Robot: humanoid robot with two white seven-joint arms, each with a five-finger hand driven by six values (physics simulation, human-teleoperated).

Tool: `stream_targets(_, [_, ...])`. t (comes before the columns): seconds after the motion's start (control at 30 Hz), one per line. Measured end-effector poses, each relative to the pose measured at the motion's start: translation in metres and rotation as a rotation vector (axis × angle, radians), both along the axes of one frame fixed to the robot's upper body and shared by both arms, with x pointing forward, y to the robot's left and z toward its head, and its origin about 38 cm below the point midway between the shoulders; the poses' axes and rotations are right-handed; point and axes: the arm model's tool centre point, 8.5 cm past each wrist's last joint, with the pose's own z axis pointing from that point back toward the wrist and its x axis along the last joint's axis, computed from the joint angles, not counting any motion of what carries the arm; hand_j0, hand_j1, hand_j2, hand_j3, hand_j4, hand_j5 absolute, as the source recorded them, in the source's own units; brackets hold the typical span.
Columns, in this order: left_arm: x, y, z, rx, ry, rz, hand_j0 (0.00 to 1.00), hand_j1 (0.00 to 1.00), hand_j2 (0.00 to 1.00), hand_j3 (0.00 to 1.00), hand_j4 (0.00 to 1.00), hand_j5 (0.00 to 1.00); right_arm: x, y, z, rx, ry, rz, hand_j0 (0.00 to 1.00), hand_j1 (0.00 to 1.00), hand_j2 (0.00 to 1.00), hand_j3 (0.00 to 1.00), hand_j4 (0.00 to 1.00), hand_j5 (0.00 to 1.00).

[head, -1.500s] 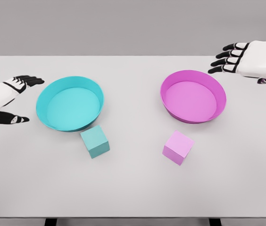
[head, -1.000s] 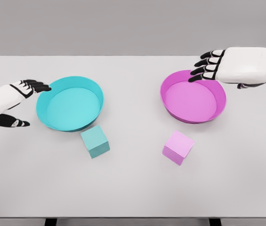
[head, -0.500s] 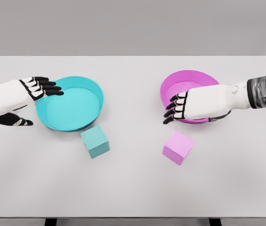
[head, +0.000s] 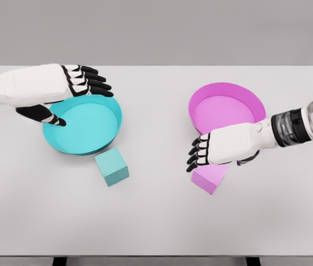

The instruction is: Place the blocks in the corresponding plates according to their colors

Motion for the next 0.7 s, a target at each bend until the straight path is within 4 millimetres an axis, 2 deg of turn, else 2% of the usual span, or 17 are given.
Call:
stream_targets(0.13, [-0.004,-0.029,-0.031,0.008,0.112,-0.088,1.00,1.00,1.00,1.00,1.00,1.00,-0.001,0.004,-0.001,0.002,0.004,0.010,0.99,0.99,0.99,0.99,0.99,0.99])
stream_targets(0.23, [-0.008,-0.040,-0.047,0.009,0.161,-0.120,1.00,1.00,1.00,1.00,1.00,1.00,-0.001,0.005,-0.002,0.002,0.005,0.012,0.99,0.99,0.99,0.99,0.99,0.99])
stream_targets(0.37, [-0.011,-0.042,-0.054,0.015,0.185,-0.128,1.00,1.00,1.00,1.00,1.00,1.00,-0.002,0.005,-0.005,-0.005,0.012,0.014,0.99,0.99,0.99,0.99,0.99,0.99])
stream_targets(0.5, [-0.020,-0.040,-0.080,0.014,0.254,-0.124,1.00,1.00,1.00,1.00,1.00,1.00,-0.004,0.009,-0.010,-0.011,0.024,0.028,0.99,0.99,0.99,0.99,0.99,0.99])
stream_targets(0.7, [-0.023,-0.039,-0.087,0.013,0.272,-0.121,1.00,1.00,1.00,1.00,1.00,1.00,-0.007,0.011,-0.017,-0.023,0.042,0.039,0.99,0.99,0.99,0.99,0.99,0.99])
